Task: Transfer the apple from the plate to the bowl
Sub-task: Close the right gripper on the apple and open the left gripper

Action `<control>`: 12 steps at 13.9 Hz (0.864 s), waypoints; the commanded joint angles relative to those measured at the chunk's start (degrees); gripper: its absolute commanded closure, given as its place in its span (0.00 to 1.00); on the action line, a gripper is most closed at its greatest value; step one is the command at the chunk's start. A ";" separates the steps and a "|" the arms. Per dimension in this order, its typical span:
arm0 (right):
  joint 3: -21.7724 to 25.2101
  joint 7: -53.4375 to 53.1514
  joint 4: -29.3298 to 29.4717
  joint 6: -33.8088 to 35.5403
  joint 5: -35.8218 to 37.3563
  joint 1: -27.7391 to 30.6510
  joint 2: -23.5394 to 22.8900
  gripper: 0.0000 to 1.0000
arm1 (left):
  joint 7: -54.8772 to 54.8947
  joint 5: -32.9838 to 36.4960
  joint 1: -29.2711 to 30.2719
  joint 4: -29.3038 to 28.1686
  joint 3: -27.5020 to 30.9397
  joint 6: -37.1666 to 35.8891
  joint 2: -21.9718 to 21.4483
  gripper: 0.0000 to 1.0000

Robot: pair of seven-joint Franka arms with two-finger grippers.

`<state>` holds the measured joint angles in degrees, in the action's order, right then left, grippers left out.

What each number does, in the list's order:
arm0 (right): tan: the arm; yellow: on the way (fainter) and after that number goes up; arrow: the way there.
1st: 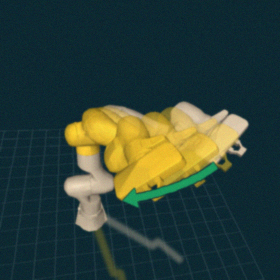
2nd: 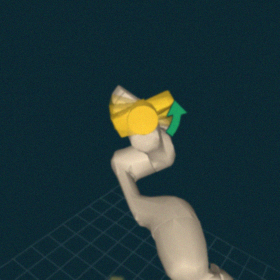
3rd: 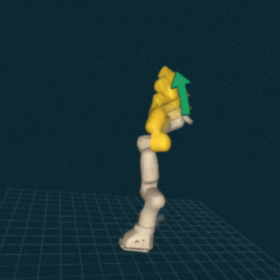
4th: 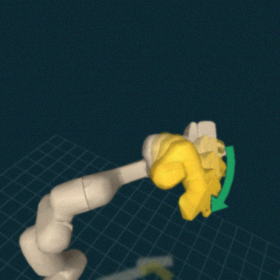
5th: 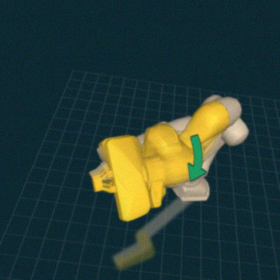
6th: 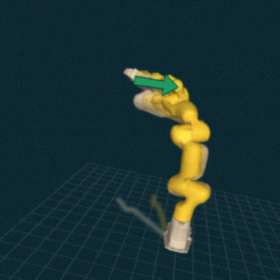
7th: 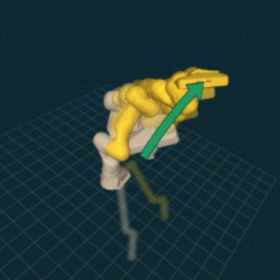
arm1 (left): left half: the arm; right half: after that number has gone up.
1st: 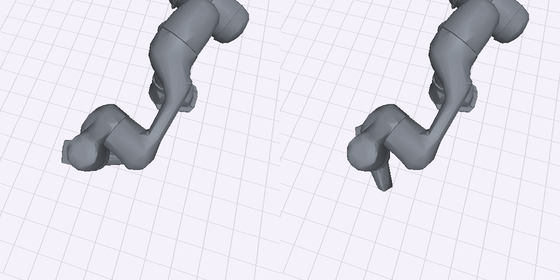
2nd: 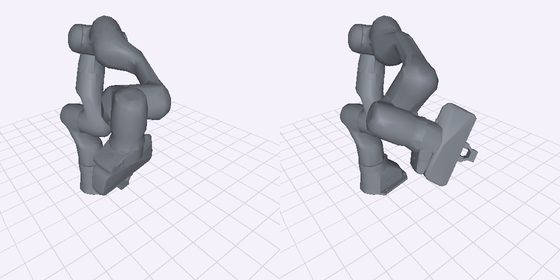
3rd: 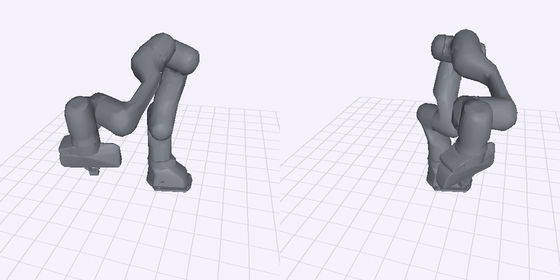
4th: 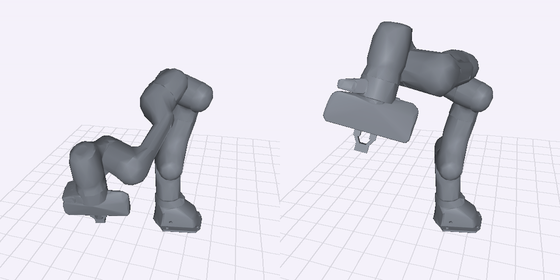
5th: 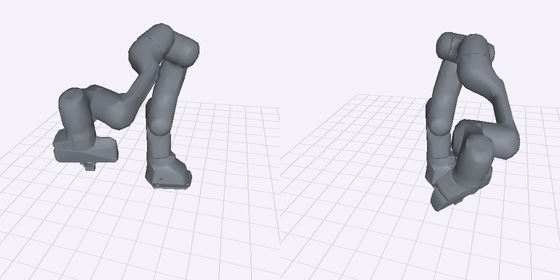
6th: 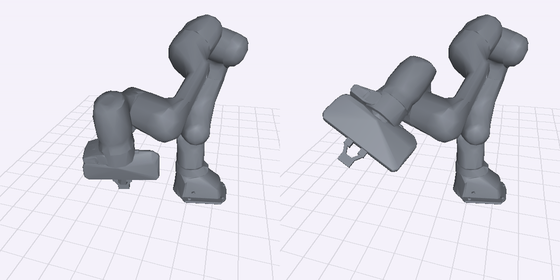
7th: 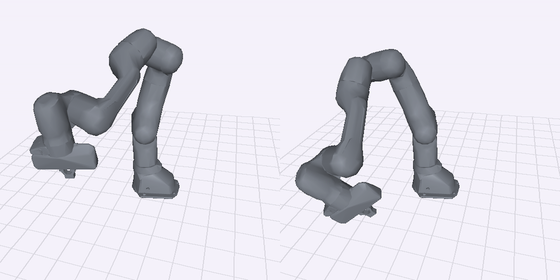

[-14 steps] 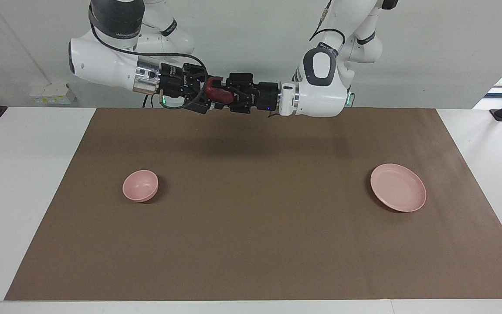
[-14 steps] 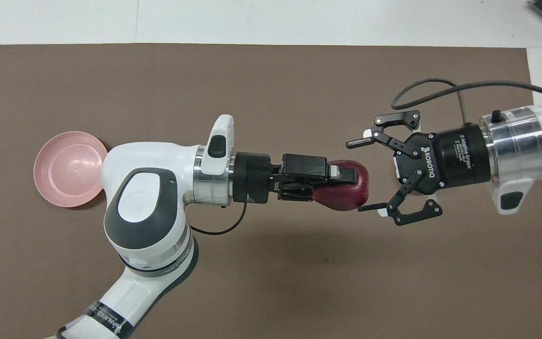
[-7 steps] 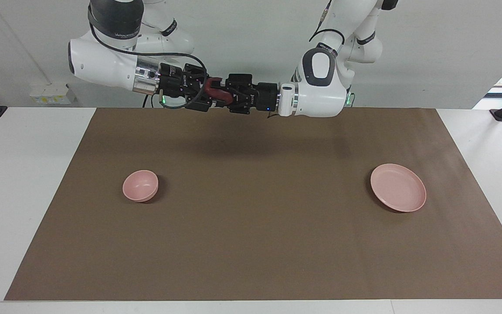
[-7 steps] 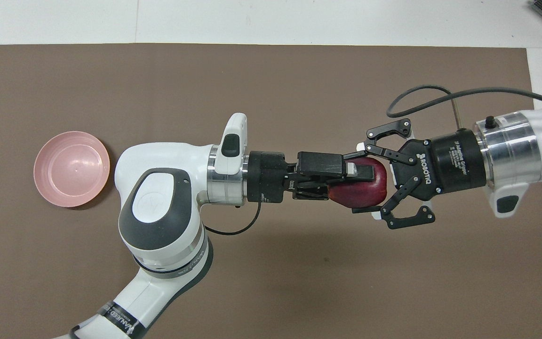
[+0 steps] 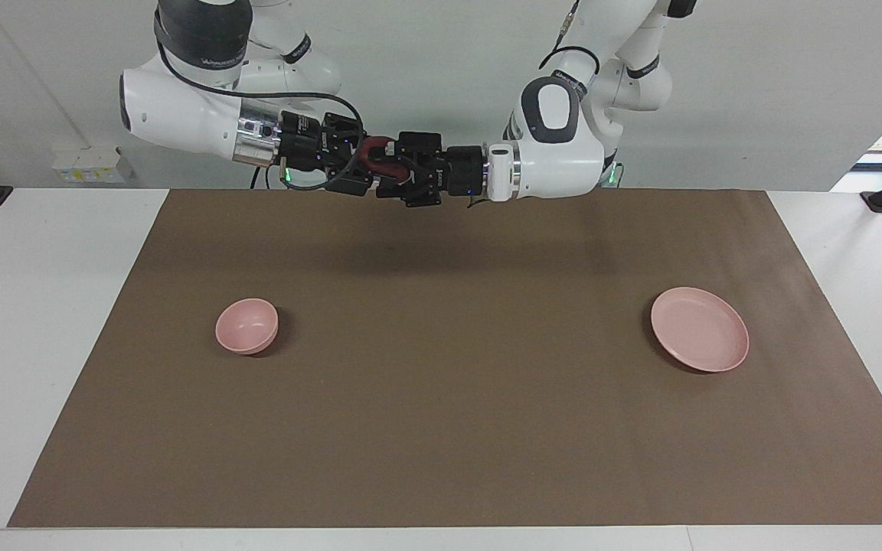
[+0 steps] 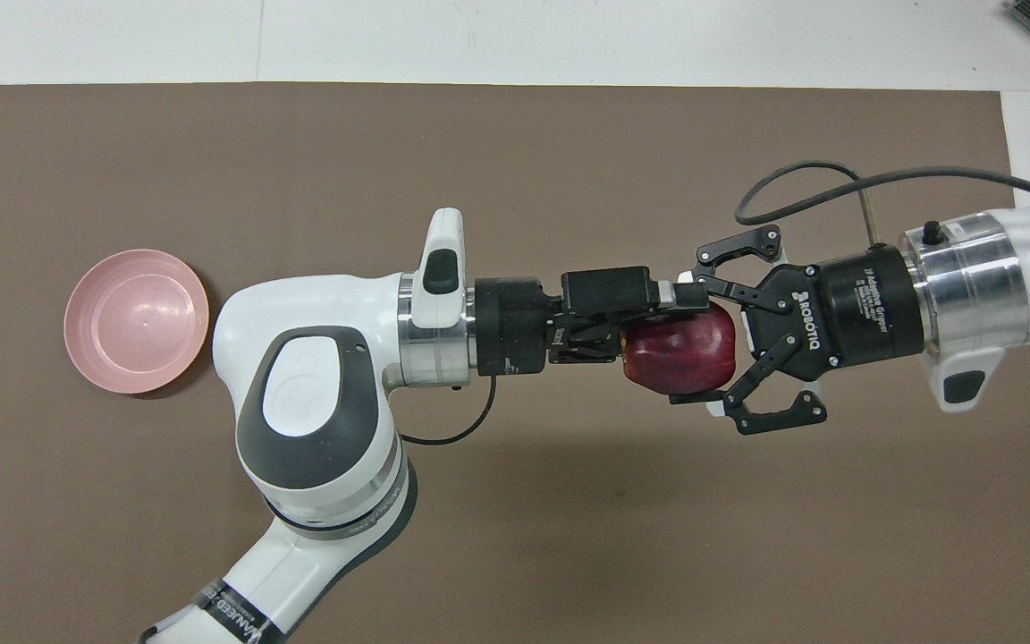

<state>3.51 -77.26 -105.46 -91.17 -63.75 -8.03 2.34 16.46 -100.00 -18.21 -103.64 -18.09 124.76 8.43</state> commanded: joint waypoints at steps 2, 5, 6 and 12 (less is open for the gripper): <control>0.09 4.65 -0.54 3.45 0.20 2.22 0.29 1.00 | -5.21 10.94 5.19 -0.78 -0.10 -0.31 -1.66 0.00; 0.09 11.48 -0.19 5.74 8.69 5.12 0.12 1.00 | -7.93 21.56 9.84 -0.43 -0.10 -2.94 -1.57 0.00; 0.09 13.60 -0.19 5.66 11.51 5.30 0.12 1.00 | -9.07 25.08 11.51 -0.34 -0.10 -3.99 -1.48 0.00; 0.09 32.31 0.60 4.78 29.70 5.48 -2.33 1.00 | -15.05 47.04 18.72 2.20 0.08 -10.05 -0.96 0.00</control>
<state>3.94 -52.02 -105.58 -86.30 -38.72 -3.06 1.48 4.67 -60.00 -1.57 -103.07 -17.70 117.46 7.78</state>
